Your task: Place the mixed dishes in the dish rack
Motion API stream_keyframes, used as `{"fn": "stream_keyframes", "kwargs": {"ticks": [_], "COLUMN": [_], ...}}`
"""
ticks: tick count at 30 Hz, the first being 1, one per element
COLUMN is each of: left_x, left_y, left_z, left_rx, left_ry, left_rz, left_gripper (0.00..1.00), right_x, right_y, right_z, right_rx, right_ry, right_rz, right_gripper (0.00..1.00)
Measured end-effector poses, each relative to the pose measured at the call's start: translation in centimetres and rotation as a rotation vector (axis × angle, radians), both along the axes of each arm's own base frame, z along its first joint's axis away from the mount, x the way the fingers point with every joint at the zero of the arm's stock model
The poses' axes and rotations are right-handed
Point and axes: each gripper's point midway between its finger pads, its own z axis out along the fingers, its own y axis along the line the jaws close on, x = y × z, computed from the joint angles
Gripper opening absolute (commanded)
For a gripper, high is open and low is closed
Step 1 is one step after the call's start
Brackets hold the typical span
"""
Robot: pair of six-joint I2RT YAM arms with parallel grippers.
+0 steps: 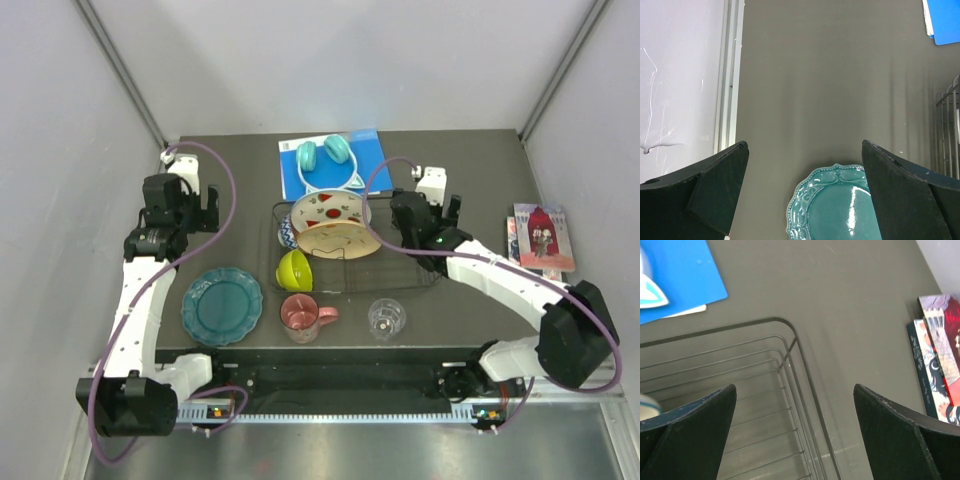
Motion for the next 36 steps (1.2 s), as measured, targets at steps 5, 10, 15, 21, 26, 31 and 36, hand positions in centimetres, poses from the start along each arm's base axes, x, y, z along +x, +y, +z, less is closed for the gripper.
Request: {"fn": "stream_keyframes", "kwargs": {"ticks": [5, 10, 15, 21, 26, 31, 36], "left_x": [0.0, 0.1, 0.2, 0.4, 0.5, 0.4, 0.4], "left_y": [0.0, 0.0, 0.0, 0.0, 0.1, 0.1, 0.2], "left_z": [0.0, 0.1, 0.2, 0.5, 0.5, 0.4, 0.1], "left_rx": [0.003, 0.003, 0.003, 0.003, 0.003, 0.004, 0.004], "left_ry": [0.000, -0.004, -0.012, -0.026, -0.029, -0.026, -0.022], "left_rz": [-0.001, -0.001, -0.001, -0.001, 0.001, 0.001, 0.003], "left_gripper": [0.99, 0.99, 0.99, 0.99, 0.99, 0.99, 0.99], "right_x": [0.5, 0.7, 0.4, 0.0, -0.2, -0.4, -0.8], "right_y": [-0.5, 0.3, 1.3, 1.4, 1.8, 3.1, 4.1], "right_z": [-1.3, -3.9, -5.8, -6.1, -6.4, -6.6, -6.6], "right_rx": [0.023, 0.009, 0.003, -0.007, -0.039, -0.093, -0.094], "right_ry": [0.027, 0.096, 0.148, 0.149, 0.151, 0.159, 0.156], "right_rz": [-0.027, -0.003, 0.026, 0.032, 0.037, 0.056, 0.085], "right_gripper": [1.00, 1.00, 0.99, 1.00, 1.00, 1.00, 1.00]}}
